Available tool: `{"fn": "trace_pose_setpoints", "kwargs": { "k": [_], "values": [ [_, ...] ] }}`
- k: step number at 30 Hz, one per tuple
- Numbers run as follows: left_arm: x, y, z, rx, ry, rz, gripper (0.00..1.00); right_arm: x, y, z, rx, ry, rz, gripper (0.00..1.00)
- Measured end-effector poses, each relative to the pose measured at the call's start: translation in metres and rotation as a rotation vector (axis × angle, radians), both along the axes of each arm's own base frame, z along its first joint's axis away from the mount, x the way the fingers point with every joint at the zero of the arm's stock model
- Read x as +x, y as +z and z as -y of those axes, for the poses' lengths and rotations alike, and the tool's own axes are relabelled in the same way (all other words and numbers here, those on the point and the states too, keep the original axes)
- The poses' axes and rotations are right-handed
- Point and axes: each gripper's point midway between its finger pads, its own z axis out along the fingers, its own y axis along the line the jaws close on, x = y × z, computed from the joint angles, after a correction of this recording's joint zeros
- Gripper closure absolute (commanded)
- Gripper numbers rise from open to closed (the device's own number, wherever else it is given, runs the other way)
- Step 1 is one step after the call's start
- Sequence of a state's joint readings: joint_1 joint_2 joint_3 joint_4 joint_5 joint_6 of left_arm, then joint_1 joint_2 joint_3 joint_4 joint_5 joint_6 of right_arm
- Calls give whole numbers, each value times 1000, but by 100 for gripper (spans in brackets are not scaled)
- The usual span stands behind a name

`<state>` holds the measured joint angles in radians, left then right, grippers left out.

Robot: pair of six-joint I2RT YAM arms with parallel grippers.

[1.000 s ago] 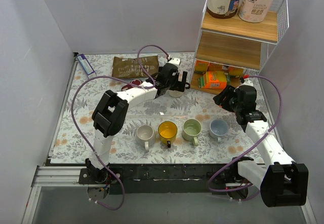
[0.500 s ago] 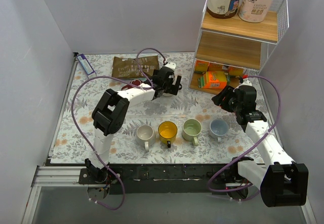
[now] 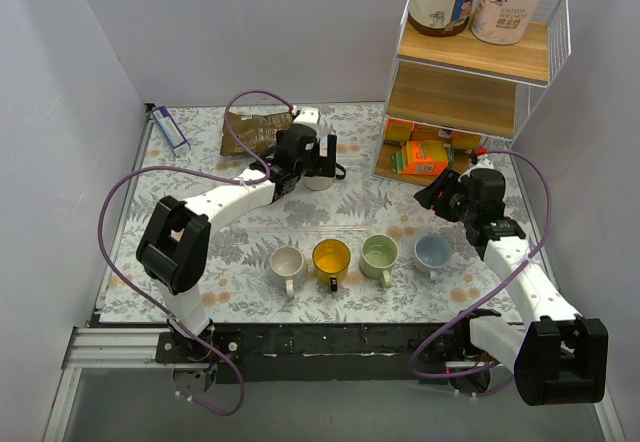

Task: Turn the mug right side up

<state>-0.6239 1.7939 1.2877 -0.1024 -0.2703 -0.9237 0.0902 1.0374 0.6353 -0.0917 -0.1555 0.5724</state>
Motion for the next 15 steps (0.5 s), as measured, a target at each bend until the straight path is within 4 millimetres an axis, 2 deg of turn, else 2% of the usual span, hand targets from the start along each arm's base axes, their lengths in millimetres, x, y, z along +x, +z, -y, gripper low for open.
{"fn": "trace_pose_setpoints", "kwargs": {
  "k": [2,4,7,8,9,12,15],
  "values": [
    [1,20,7,-56,-9,20,2,0,-1,-1,4,5,2,41],
    [4,39,21,-125,-35,34,8,-1,-4,-2,6,8,-5,42],
    [10,65,44,-225,-81,43,29,-3,-9,-3,10,13,-17,42],
    [13,71,53,-258,-95,43,42,-3,-11,-3,13,15,-23,42],
    [16,75,59,-277,-105,42,48,-4,-13,-4,15,18,-28,43],
    [27,77,81,-336,-116,21,62,-5,-16,-6,25,28,-42,43],
    [36,58,97,-357,-116,-29,68,-5,-15,-9,37,36,-45,43]
  ]
}}
